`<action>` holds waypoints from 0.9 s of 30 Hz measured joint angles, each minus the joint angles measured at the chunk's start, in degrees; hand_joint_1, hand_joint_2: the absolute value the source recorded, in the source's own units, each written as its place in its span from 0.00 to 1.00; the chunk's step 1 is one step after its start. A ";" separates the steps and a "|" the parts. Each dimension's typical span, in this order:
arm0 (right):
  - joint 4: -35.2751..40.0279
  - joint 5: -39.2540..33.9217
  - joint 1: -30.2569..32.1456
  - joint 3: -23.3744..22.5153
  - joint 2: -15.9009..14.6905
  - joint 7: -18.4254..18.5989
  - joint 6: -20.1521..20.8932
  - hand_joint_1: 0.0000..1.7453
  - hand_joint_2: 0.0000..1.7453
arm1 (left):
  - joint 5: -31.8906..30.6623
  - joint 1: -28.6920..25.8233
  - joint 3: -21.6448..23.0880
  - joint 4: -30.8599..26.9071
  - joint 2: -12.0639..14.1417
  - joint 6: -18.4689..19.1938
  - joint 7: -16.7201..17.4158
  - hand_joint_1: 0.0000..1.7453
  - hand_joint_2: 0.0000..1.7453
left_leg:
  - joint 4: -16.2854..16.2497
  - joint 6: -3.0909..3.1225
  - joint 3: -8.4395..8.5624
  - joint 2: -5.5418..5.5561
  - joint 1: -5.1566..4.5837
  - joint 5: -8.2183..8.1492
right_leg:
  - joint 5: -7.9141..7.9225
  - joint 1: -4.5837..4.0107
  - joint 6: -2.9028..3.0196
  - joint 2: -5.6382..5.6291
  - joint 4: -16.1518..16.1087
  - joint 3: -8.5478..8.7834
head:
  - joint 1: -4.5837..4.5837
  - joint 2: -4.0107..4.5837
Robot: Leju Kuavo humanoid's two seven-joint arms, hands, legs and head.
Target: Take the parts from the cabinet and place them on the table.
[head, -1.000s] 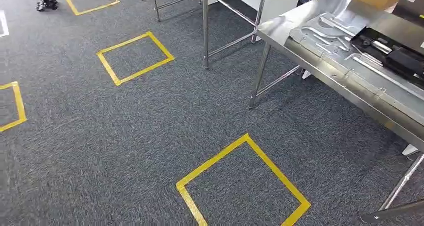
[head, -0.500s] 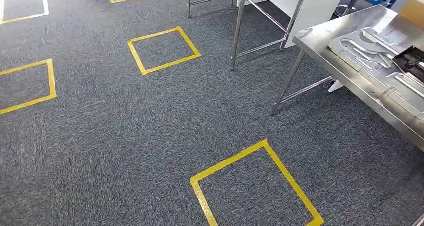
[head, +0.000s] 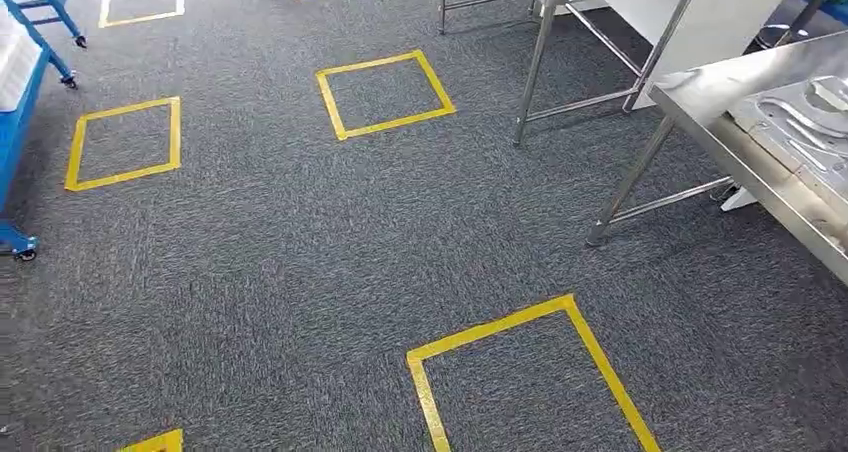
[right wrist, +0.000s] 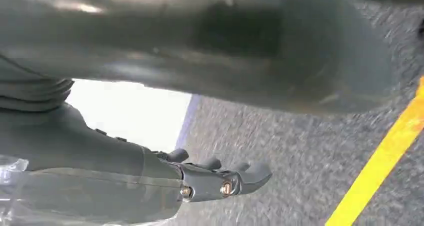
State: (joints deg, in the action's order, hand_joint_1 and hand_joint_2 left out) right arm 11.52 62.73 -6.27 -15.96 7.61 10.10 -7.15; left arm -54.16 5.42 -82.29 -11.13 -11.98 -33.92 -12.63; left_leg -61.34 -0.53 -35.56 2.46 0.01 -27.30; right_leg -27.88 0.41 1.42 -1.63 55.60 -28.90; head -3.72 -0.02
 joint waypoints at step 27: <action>-0.02 -8.10 1.65 -4.26 -4.41 -2.99 1.07 0.00 0.00 | -4.17 -0.64 0.91 0.00 -0.28 9.99 -7.52 0.00 0.00 | 4.19 1.11 2.70 4.35 0.76 2.07 | 0.39 -1.42 0.42 -2.24 1.52 -2.03 | 0.39 0.00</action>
State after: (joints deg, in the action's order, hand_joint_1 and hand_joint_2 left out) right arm 11.50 54.63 -4.62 -20.21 3.19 7.10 -6.07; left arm -58.33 4.78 -81.38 -11.13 -12.26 -23.94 -20.15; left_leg -57.15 0.58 -32.86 6.81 0.77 -25.24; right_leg -27.49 -1.02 1.84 -3.87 57.11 -30.92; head -3.32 -0.02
